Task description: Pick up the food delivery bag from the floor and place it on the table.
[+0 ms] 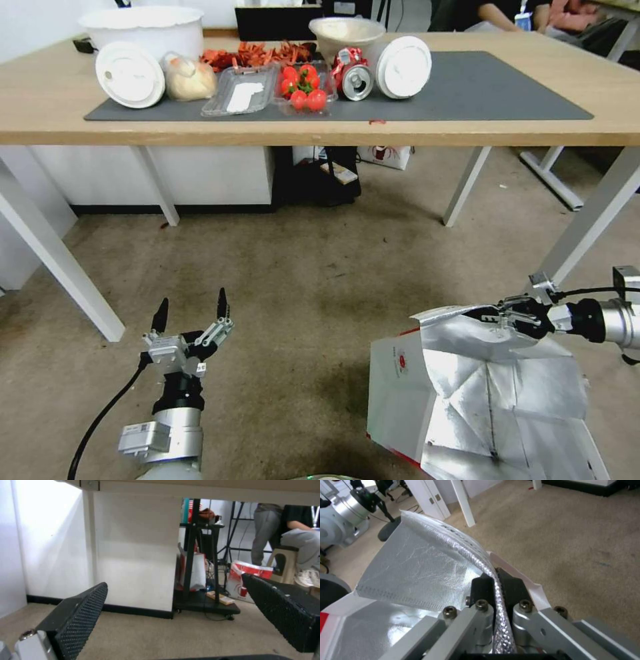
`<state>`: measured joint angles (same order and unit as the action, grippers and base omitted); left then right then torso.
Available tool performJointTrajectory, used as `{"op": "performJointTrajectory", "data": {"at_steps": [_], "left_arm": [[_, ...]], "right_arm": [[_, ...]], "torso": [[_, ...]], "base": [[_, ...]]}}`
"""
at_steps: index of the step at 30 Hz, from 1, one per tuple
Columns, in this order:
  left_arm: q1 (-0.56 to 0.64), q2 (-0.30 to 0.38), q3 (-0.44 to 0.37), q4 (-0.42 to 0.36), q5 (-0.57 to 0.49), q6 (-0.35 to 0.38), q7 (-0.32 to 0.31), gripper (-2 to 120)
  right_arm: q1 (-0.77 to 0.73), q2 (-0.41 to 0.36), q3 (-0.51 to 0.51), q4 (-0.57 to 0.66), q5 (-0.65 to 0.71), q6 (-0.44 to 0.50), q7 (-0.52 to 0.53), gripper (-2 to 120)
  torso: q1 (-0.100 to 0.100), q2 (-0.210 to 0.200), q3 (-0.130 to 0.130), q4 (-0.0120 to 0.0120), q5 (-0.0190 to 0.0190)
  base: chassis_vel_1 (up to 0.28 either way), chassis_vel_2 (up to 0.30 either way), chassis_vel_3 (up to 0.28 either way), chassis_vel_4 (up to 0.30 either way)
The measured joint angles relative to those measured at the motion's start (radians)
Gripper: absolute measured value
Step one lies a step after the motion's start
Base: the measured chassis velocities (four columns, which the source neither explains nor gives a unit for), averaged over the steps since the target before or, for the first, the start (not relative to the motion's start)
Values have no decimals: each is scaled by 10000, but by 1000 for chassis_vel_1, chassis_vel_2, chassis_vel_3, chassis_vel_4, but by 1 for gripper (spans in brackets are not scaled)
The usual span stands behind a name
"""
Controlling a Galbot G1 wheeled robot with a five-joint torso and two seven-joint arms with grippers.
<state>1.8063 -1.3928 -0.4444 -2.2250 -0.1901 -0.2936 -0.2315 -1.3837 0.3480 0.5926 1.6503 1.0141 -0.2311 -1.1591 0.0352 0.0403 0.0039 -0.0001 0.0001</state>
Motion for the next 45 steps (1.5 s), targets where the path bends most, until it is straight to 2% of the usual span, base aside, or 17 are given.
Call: {"op": "performJointTrajectory", "data": {"at_steps": [20,45], "left_arm": [[-39,96,-48,-55,-17,166,153,100],[-156,105,-63,107,-8,225,151,100]], "right_arm": [[-85,106,6,149,-115,49,-3,0],[-51,195,-65,91,-204,70,-31,0]], "torso": [[61,868,813,1,-1],[269,1866,1606,0,-1]], "base": [[0,0,0,0],[0,0,0,0]]}}
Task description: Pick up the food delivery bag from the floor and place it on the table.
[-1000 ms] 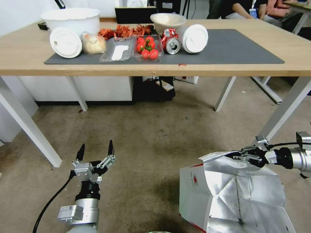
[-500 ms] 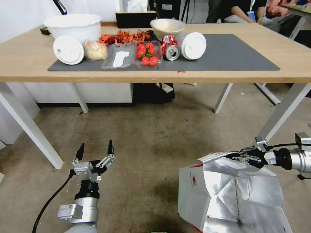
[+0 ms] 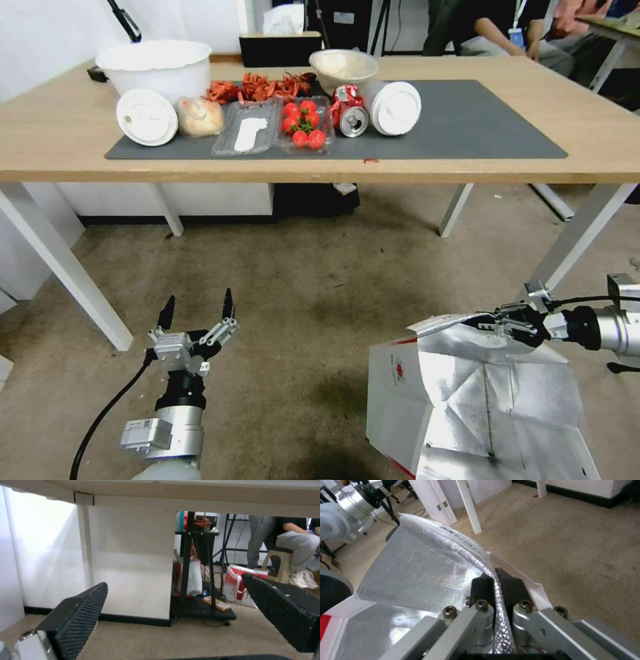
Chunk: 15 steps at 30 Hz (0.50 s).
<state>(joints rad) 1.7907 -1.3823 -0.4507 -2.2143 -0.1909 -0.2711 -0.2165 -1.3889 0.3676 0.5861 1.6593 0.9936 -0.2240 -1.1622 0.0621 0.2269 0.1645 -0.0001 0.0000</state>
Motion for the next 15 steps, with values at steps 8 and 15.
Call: {"op": "performJointTrajectory", "data": {"at_steps": [8,15], "left_arm": [[-14,14,-9,14,-11,7,0,100],[-10,7,-5,49,-2,-3,4,100]], "right_arm": [[17,8,-5,-3,0,0,-16,0],[18,18,-5,37,12,-15,-22,0]], "torso": [[85,320,239,1,0],[178,627,453,1,0]], "base": [[0,0,0,0],[0,0,0,0]]}}
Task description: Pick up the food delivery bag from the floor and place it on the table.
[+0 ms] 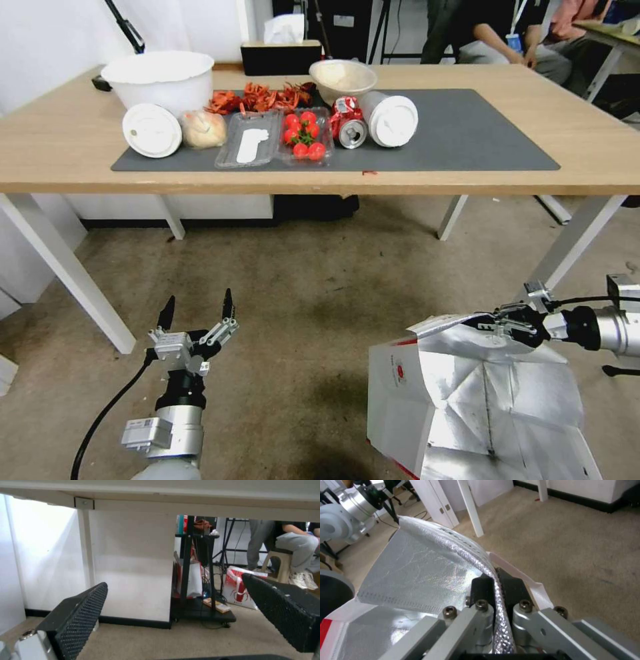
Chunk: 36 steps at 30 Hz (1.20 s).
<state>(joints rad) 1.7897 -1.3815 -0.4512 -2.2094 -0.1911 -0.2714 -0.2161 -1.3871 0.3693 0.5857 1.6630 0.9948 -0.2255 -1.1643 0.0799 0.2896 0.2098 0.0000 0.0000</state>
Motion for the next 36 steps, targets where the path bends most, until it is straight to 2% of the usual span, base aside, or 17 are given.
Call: {"op": "performJointTrajectory", "data": {"at_steps": [36], "left_arm": [[102,-46,44,-98,85,-80,12,100]], "right_arm": [[-213,-121,125,584,407,-145,139,0]], "torso": [[451,1439,984,-1,0]], "base": [[0,0,0,0]]}}
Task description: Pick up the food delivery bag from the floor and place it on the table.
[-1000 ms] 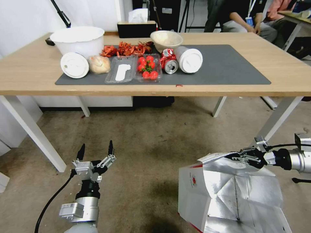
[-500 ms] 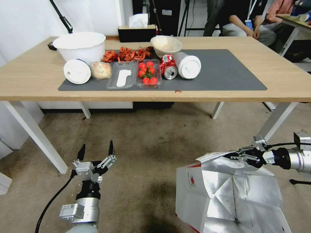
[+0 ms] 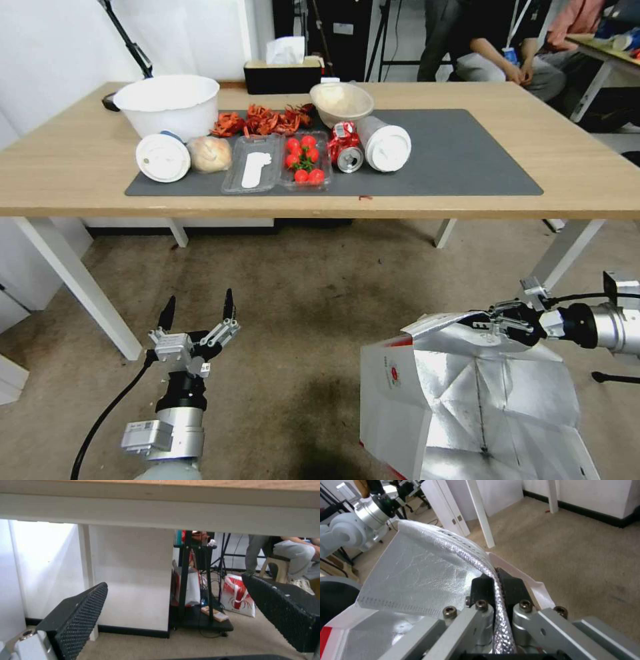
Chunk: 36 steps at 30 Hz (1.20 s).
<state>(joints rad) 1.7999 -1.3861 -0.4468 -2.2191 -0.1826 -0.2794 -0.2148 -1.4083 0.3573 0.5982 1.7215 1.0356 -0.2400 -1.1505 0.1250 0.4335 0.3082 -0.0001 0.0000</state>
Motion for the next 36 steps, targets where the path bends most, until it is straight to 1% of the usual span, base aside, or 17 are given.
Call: {"op": "performJointTrajectory", "data": {"at_steps": [13,26,28,30,32,34,36], "left_arm": [[-18,20,-22,-17,-7,-17,-17,100],[-32,34,-37,-12,-24,-17,-29,100],[-51,35,-37,11,-33,-7,-34,100],[-52,34,-37,15,-34,-5,-34,100],[-66,32,-36,20,-43,1,-42,100],[-70,32,-36,22,-46,4,-45,100],[-85,26,-37,28,-47,11,-47,100]], "right_arm": [[-163,-5,80,270,60,-34,36,0],[-262,56,101,371,60,-46,28,0],[-272,99,105,379,58,-50,17,0],[-272,107,105,378,55,-50,15,0],[-264,114,105,363,47,-51,13,0],[-262,113,105,359,47,-51,13,0],[-250,96,105,330,44,-51,6,0]], "torso": [[189,507,322,1,0],[300,822,528,0,0],[381,1033,658,0,0],[397,1077,685,0,0],[462,1257,799,0,0],[474,1287,818,0,1],[550,1485,938,0,1]], "base": [[0,0,0,0],[0,0,0,0],[0,0,0,0],[0,0,0,0],[0,0,0,0],[0,0,0,0],[0,0,0,0]]}}
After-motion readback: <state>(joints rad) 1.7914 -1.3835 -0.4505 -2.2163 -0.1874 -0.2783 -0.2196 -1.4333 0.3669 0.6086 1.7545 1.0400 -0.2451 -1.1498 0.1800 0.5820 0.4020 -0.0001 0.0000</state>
